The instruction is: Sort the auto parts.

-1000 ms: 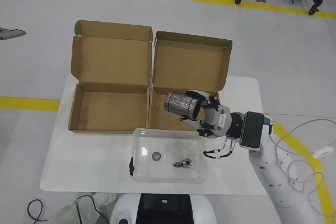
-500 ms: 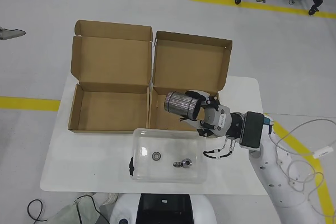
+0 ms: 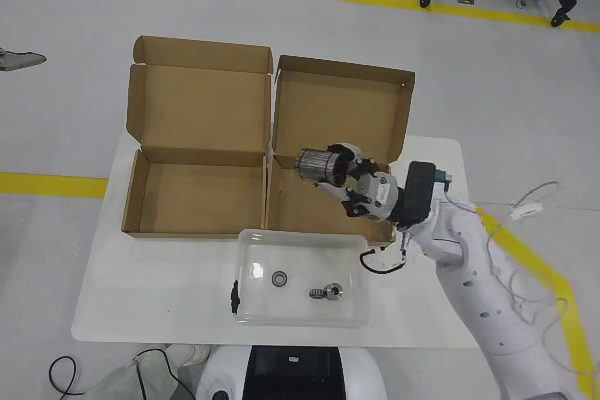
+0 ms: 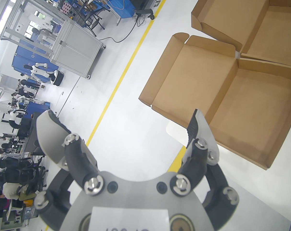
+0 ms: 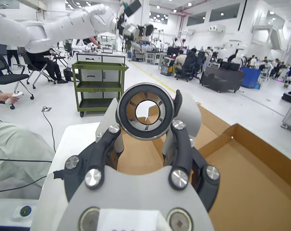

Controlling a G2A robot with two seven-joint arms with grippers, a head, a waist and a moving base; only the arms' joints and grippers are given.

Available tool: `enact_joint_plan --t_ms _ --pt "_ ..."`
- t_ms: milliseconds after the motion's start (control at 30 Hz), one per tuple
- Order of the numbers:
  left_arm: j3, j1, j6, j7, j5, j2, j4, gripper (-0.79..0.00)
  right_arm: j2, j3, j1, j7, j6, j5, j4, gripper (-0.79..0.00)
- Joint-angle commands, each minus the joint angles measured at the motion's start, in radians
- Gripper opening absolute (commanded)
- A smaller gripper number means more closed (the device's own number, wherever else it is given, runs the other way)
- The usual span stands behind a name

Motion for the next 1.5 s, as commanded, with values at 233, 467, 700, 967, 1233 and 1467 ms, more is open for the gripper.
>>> enact_joint_plan --t_ms 233,467,700,967,1233,1467 --pt "0.000 0.000 0.000 0.000 0.000 0.000 0.000 0.000 -0.017 -0.067 0.098 0.279 0.088 0.155 0.168 -0.785" --pt "0.000 0.000 0.000 0.000 0.000 0.000 0.000 0.000 -0.030 -0.106 0.150 0.410 0.170 0.195 0.265 -0.785" --pt "0.000 0.000 0.000 0.000 0.000 0.000 0.000 0.000 -0.047 -0.159 0.202 0.518 0.197 0.243 0.353 -0.785" --pt "0.000 0.000 0.000 0.000 0.000 0.000 0.000 0.000 -0.073 -0.228 0.267 0.638 0.200 0.321 0.445 -0.785" --pt "0.000 0.000 0.000 0.000 0.000 0.000 0.000 0.000 -0.104 -0.296 0.329 0.750 0.220 0.391 0.541 -0.785" --pt "0.000 0.000 0.000 0.000 0.000 0.000 0.000 0.000 -0.120 -0.327 0.355 0.784 0.262 0.382 0.583 -0.785"
